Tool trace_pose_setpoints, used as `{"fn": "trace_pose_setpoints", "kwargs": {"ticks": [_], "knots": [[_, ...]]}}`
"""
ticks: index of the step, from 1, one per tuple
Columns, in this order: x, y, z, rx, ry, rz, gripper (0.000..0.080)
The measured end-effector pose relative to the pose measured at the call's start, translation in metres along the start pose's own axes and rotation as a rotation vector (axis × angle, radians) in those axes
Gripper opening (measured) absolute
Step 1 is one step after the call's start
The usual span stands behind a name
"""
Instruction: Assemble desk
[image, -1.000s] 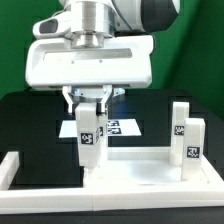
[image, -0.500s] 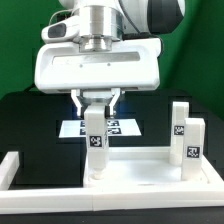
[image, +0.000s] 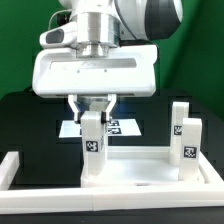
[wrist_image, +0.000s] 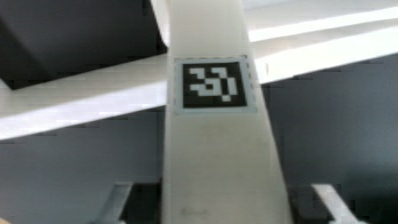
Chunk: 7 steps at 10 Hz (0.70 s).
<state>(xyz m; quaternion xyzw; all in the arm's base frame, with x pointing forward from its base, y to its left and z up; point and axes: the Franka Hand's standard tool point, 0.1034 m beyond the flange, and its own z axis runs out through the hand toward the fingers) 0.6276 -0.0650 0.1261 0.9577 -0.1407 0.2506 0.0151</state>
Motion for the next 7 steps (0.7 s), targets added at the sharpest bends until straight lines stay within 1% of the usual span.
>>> {"fn": "trace_pose_setpoints", "kwargs": {"ticks": [3, 5, 7], "knots": [[0.0036, -0.0011, 0.0026, -0.020, 0.057, -0.010, 0.0291], [0.0039, -0.0024, 0.0028, -0.024, 0.073, -0.014, 0.0291], [0.0039, -0.0044, 0.0026, -0.023, 0.075, -0.013, 0.0291]]}}
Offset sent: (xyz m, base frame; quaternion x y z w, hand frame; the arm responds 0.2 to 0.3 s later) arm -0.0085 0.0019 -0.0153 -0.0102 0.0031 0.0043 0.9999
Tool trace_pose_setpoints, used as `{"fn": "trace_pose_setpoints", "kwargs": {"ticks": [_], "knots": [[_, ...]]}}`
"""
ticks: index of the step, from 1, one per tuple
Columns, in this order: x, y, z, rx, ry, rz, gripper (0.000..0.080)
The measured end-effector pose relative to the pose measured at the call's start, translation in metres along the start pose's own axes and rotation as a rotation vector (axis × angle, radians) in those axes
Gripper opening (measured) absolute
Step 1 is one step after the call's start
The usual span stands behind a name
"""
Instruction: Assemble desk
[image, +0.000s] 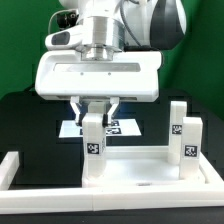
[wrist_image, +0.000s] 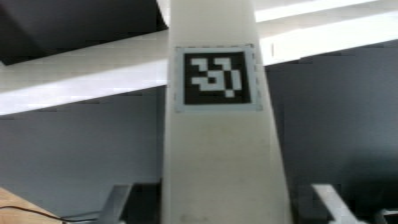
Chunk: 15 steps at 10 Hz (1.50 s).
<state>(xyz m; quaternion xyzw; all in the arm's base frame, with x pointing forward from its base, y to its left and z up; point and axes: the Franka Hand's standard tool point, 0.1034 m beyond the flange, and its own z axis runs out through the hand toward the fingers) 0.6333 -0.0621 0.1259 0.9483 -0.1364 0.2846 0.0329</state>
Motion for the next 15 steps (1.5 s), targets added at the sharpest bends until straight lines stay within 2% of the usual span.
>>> {"fn": "trace_pose_setpoints", "kwargs": {"ticks": [2, 3, 4, 5, 6, 11, 12, 13, 14, 15], "knots": [[0.000, 0.000, 0.000, 0.000, 0.000, 0.000, 0.0291], [0.000, 0.000, 0.000, -0.001, 0.000, 0.000, 0.0367], [0.000, 0.000, 0.000, -0.001, 0.000, 0.000, 0.0556], [0.000, 0.000, 0.000, -0.001, 0.000, 0.000, 0.0556], [0.000, 0.001, 0.000, -0.001, 0.000, 0.000, 0.0629], [0.000, 0.001, 0.000, -0.001, -0.001, 0.000, 0.0649], [-0.003, -0.001, 0.002, 0.007, -0.027, 0.004, 0.0649], [0.001, -0.006, -0.001, 0.041, -0.105, 0.023, 0.0649], [0.012, -0.004, -0.004, 0.044, -0.096, 0.029, 0.0649], [0.007, -0.002, 0.000, 0.050, -0.134, 0.038, 0.0649]]}}
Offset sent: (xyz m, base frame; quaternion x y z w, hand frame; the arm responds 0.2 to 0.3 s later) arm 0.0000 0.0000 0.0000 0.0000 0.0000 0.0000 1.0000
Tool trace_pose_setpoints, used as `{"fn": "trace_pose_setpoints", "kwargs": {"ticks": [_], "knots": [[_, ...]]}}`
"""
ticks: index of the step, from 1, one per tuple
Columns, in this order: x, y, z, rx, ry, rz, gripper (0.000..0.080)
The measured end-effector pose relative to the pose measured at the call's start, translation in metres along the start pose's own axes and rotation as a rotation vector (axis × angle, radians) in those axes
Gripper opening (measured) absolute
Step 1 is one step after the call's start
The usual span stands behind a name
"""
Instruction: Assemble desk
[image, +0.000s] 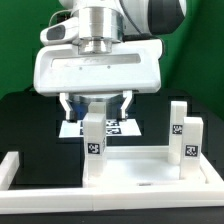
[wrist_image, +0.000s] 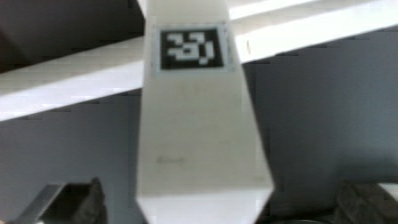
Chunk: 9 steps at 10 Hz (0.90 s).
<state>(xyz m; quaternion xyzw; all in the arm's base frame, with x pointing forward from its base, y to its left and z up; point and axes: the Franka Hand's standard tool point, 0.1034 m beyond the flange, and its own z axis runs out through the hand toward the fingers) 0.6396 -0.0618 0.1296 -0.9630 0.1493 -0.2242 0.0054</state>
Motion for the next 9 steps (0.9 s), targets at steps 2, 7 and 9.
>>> {"fn": "trace_pose_setpoints", "kwargs": {"ticks": [2, 7, 9], "knots": [[-0.0089, -0.0054, 0.0077, 0.035, -0.183, 0.028, 0.0649], [-0.0088, 0.0032, 0.0085, 0.035, -0.478, 0.031, 0.0649], [-0.0091, 0.0033, 0.0073, 0.024, -0.485, 0.051, 0.0649]]}}
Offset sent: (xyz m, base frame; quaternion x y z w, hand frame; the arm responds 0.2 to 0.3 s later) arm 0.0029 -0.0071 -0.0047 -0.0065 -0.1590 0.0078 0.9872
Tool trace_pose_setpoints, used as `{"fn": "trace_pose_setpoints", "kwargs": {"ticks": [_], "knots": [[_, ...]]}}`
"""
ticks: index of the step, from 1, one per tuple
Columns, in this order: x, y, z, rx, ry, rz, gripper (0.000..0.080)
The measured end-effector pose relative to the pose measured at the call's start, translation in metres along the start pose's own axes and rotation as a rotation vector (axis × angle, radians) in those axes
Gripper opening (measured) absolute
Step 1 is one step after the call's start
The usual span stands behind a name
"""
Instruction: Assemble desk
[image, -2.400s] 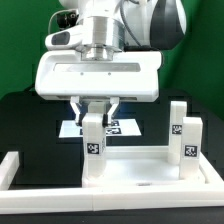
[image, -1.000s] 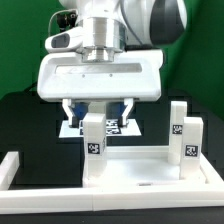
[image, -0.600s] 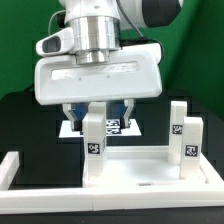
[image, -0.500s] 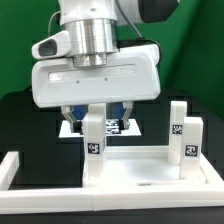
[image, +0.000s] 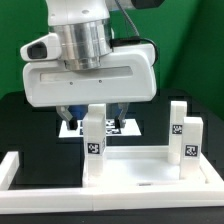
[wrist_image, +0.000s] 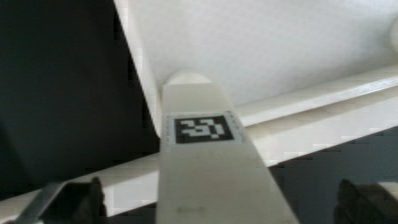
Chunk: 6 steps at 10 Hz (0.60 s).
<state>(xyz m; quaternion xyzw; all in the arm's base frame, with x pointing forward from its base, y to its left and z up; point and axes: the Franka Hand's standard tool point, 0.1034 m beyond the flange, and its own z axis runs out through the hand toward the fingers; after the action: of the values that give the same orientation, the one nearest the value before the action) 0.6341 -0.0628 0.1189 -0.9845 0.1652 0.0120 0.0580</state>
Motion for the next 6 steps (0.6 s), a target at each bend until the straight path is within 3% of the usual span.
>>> {"fn": "trace_pose_setpoints", "kwargs": {"ticks": [1, 2, 3, 4, 6], "knots": [[-0.0002, 0.0002, 0.0004, 0.000, -0.001, 0.000, 0.0548], [-0.0002, 0.0001, 0.0005, 0.000, -0.001, 0.033, 0.0548], [-0.0003, 0.0000, 0.0007, 0.000, -0.001, 0.105, 0.0366], [-0.0004, -0.0002, 0.0010, 0.000, -0.002, 0.179, 0.0289], [-0.0008, -0.0005, 0.0021, 0.000, 0.000, 0.334, 0.0289]]}}
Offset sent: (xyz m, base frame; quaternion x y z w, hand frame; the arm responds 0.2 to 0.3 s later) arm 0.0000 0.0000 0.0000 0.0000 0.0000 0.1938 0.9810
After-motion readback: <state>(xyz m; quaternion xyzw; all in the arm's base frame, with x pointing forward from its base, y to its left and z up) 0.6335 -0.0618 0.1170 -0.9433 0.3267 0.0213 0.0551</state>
